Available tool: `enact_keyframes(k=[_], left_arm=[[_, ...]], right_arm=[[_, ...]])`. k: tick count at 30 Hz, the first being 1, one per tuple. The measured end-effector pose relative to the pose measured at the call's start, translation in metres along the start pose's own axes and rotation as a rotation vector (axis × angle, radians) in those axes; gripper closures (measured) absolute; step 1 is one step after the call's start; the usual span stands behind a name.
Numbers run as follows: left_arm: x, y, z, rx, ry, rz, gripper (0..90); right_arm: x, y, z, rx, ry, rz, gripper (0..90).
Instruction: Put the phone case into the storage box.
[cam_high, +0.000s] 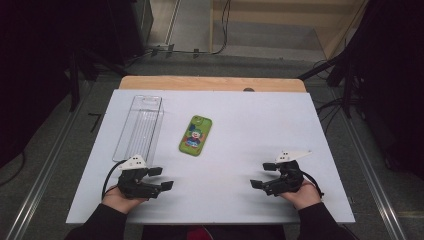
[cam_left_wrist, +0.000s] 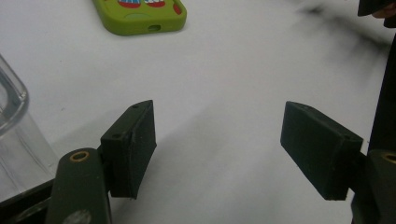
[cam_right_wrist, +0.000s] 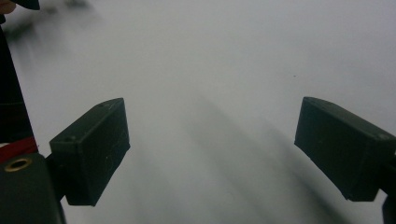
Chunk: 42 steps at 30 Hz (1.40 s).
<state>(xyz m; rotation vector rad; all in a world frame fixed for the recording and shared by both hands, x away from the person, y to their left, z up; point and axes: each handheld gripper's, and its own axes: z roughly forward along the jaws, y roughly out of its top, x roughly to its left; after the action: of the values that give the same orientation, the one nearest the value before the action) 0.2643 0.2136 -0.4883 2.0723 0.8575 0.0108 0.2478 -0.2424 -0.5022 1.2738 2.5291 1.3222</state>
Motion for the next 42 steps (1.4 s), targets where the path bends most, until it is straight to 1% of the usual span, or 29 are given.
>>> enact_keyframes(k=[8, 12, 31, 34, 37, 40, 42], left_arm=[[-0.0004, 0.0, 0.001, 0.015, 0.001, -0.009, 27.4], [-0.0002, 0.0007, 0.0012, 0.038, 0.006, -0.015, 27.4], [-0.0005, 0.0011, 0.0007, 0.039, 0.008, -0.02, 27.5], [-0.0003, 0.0016, 0.0006, 0.044, 0.002, -0.036, 27.5], [-0.0002, 0.0035, 0.0015, 0.049, -0.011, -0.066, 27.5], [-0.0023, 0.0053, 0.0025, 0.047, -0.006, -0.069, 27.6], [-0.0038, 0.0069, 0.0027, 0.052, -0.004, -0.066, 27.5]], right_arm=[[0.0002, -0.0002, 0.0003, 0.011, -0.005, 0.004, 8.6], [0.0007, -0.0001, 0.0009, 0.014, -0.008, -0.001, 8.6], [0.0006, -0.0003, 0.001, 0.03, -0.005, 0.005, 8.7], [0.0009, -0.0001, 0.001, 0.031, -0.006, 0.003, 8.7], [0.0018, 0.0001, 0.0021, 0.039, -0.014, 0.009, 8.7], [0.0022, 0.0004, 0.0025, 0.039, -0.013, 0.008, 8.7], [0.0024, 0.0005, 0.0019, 0.038, -0.016, 0.017, 8.7]])
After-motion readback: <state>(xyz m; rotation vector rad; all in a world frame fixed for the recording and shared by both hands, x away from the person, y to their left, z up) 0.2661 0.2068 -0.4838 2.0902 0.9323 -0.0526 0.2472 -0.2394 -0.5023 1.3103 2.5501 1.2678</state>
